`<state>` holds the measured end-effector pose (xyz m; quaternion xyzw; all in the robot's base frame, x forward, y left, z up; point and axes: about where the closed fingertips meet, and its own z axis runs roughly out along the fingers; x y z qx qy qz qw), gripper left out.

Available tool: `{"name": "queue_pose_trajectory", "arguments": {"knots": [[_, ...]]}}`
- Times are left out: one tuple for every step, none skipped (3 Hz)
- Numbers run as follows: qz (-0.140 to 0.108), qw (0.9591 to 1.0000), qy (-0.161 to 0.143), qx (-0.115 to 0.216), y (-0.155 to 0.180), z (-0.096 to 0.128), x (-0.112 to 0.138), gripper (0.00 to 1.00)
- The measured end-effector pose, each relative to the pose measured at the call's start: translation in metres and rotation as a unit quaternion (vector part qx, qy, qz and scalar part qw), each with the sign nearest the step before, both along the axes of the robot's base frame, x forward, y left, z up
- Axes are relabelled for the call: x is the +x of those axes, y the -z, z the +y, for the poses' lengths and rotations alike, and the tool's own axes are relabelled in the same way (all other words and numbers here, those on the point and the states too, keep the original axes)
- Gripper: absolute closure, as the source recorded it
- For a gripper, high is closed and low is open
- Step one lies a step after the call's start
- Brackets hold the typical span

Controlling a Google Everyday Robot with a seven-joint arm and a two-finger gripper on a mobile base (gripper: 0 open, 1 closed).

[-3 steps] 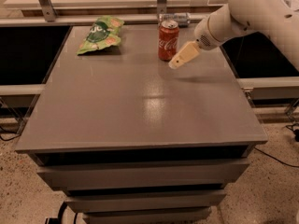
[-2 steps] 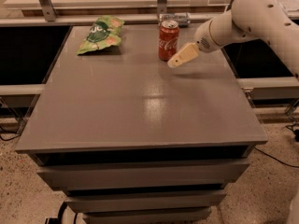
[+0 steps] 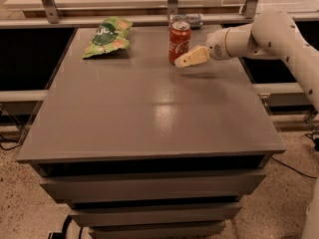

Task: Knock coke can over

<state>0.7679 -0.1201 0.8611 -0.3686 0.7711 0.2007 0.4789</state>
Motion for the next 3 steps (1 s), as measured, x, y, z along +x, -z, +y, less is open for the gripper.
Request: {"name": "queue_pose_trajectory", "arguments": {"knots": [[-0.024, 0.9978, -0.014, 0.059, -0.004, 0.011, 0.009, 0.0], [-0.045, 0.9937, -0.034, 0.097, -0.01, 0.026, 0.015, 0.0], [-0.063, 0.9898, -0.054, 0.116, -0.017, 0.042, 0.016, 0.0]]}}
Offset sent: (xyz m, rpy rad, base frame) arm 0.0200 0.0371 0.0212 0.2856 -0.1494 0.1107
